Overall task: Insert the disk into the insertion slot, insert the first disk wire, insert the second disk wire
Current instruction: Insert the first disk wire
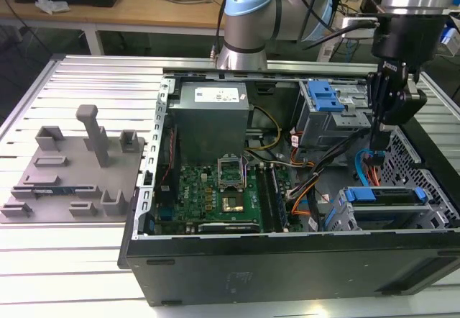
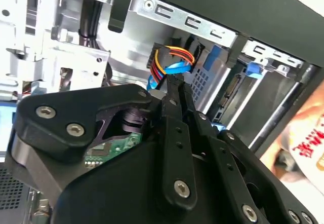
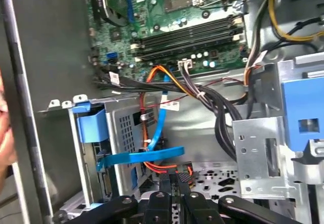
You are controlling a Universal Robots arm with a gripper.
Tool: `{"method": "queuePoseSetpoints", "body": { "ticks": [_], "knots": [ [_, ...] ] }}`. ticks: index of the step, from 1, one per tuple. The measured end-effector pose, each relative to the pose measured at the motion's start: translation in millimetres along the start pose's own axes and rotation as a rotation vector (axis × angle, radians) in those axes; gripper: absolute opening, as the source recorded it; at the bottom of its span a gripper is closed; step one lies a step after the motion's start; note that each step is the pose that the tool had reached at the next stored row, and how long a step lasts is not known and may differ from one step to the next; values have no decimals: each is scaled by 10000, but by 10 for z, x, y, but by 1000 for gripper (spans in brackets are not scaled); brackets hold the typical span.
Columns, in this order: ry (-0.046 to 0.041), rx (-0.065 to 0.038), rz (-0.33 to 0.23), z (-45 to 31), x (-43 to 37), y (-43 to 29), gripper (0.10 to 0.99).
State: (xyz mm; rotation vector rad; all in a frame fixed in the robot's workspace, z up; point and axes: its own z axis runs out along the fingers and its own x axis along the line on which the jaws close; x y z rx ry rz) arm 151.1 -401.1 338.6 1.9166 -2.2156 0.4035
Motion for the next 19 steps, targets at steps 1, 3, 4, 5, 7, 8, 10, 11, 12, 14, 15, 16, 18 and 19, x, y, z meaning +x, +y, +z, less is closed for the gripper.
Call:
{"method": "queuePoseSetpoints", "body": {
  "ticks": [1,3,4,5,7,8,10,11,12,14,15,16,18,19],
  "knots": [
    [-147,-23,6,-2,20,-3,165],
    [-537,-124,9,16,108,-16,165],
    [-645,-157,8,20,131,-19,165],
    [-720,-188,5,22,144,-21,165],
    [-889,-286,-47,11,167,-37,165],
    [-925,-295,-69,6,176,-58,165],
    [-939,-314,-87,10,189,-74,165],
    [-967,-336,-99,13,197,-84,165],
    [-1029,-358,-103,16,206,-94,165],
    [-1227,-408,-103,25,236,-112,165],
    [-1336,-432,-103,29,250,-119,165],
    [-1485,-465,-102,35,271,-128,165],
    [-1665,-529,-104,51,324,-141,165],
    [-1667,-549,-111,56,341,-144,165]
  ]
}}
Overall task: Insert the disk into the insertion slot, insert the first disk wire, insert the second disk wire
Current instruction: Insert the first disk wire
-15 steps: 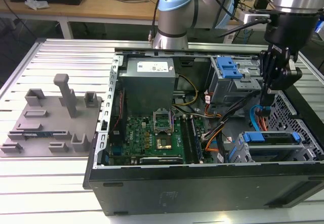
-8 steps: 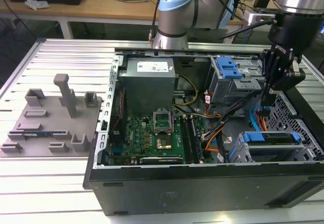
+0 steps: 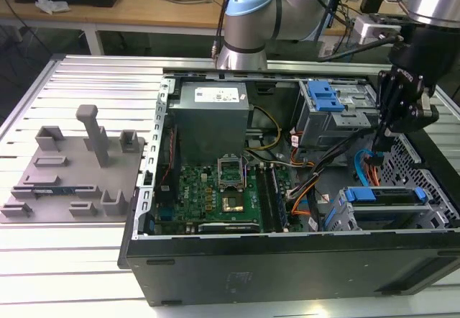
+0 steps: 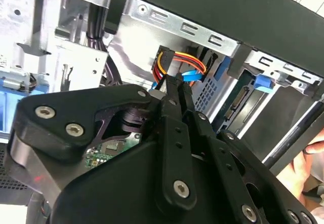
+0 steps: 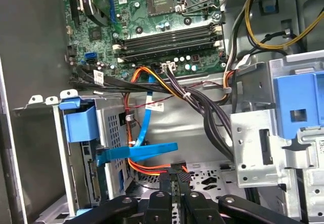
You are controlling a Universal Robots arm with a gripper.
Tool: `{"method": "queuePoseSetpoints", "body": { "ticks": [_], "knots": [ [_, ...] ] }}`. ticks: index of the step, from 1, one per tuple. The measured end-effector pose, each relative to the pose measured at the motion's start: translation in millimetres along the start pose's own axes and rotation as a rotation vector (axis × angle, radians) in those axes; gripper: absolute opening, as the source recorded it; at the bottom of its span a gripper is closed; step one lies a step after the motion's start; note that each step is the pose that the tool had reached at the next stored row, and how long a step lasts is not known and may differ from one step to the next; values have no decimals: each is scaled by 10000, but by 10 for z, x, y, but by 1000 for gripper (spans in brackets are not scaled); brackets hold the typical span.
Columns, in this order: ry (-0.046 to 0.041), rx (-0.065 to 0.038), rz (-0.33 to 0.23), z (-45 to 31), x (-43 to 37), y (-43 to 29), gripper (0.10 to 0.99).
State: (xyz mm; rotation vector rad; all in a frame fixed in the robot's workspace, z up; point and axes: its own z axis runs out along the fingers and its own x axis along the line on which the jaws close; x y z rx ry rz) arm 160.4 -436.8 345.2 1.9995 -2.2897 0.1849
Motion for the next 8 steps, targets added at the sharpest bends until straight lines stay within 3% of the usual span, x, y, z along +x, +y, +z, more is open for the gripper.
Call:
{"method": "queuePoseSetpoints", "body": {
  "ticks": [5,7,8],
  "knots": [
    [6,-87,-107,-22,54,-11,165],
    [-17,-122,-153,-30,58,-12,165],
    [-74,-169,-209,-33,58,-14,165]
  ]
}}
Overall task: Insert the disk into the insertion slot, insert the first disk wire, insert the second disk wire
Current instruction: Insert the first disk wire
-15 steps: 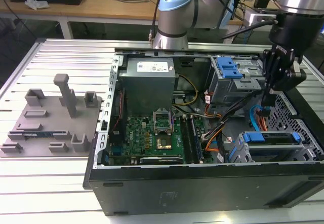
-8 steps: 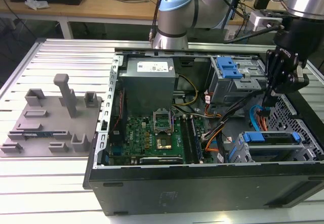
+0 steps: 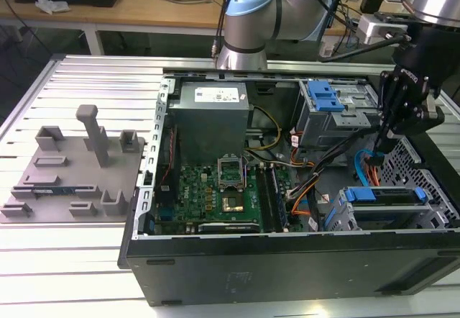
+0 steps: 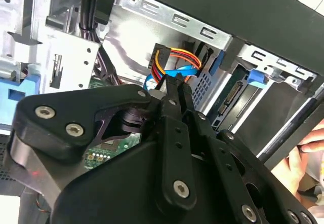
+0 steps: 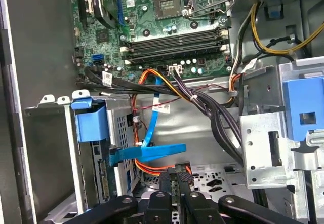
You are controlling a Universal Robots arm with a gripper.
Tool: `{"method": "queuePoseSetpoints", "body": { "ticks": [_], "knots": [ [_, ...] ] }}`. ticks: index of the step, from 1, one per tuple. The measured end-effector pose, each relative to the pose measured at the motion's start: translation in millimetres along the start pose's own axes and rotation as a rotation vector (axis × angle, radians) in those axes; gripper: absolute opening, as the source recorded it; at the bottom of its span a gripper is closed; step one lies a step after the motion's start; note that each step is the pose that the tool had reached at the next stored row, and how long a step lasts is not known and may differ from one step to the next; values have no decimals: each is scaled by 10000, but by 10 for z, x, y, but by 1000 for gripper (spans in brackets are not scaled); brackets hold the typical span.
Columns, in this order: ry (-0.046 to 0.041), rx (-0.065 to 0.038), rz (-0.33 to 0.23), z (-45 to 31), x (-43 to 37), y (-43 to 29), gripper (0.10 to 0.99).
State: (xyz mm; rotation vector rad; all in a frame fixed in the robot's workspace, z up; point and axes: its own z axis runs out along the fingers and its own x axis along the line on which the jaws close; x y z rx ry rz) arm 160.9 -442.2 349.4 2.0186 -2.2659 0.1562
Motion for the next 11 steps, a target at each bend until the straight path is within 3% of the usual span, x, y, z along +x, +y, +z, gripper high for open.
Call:
{"method": "queuePoseSetpoints", "body": {
  "ticks": [1,3,6,11],
  "knots": [
    [-98,-47,-46,-3,0,-2,165],
    [-522,-159,-173,-10,0,-11,165],
    [-913,-216,-223,-26,11,-21,165],
    [-1088,-293,-235,-16,119,-42,165]
  ]
}}
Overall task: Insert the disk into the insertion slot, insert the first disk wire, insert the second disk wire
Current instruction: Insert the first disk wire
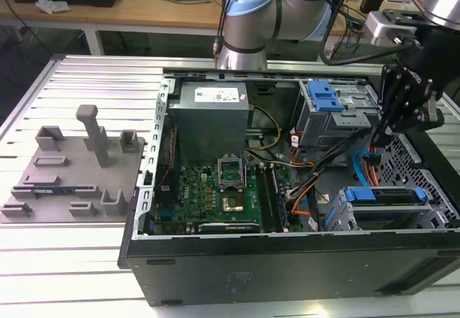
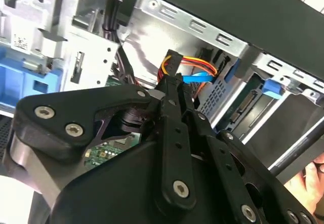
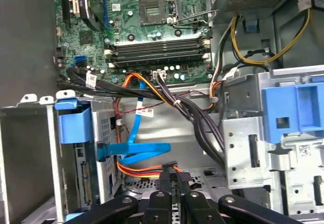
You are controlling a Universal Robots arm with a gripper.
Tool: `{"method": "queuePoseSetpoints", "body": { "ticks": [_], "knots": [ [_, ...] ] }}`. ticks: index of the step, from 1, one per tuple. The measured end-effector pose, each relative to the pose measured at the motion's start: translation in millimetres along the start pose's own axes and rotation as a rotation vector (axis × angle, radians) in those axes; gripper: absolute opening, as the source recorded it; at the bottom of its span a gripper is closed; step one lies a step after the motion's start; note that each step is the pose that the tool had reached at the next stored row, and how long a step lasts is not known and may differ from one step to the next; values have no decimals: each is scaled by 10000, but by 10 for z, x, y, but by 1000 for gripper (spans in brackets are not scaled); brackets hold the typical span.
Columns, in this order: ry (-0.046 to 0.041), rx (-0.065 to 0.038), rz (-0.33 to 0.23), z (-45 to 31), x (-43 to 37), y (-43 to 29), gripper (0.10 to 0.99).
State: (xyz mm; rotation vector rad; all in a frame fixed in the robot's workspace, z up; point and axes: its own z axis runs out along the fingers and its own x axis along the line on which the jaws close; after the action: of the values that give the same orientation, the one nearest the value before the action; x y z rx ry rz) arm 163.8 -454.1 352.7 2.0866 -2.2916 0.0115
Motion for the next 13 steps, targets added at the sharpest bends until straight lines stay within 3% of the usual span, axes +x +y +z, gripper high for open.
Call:
{"method": "queuePoseSetpoints", "body": {
  "ticks": [2,4,7,10,13],
  "knots": [
    [-63,-44,-5,-3,108,-21,165],
    [-60,-100,-5,-2,217,-47,165],
    [-114,-136,-8,-4,277,-75,165],
    [-114,-185,-67,-2,328,-92,165],
    [-112,-180,-69,-3,328,-92,165]
  ]
}}
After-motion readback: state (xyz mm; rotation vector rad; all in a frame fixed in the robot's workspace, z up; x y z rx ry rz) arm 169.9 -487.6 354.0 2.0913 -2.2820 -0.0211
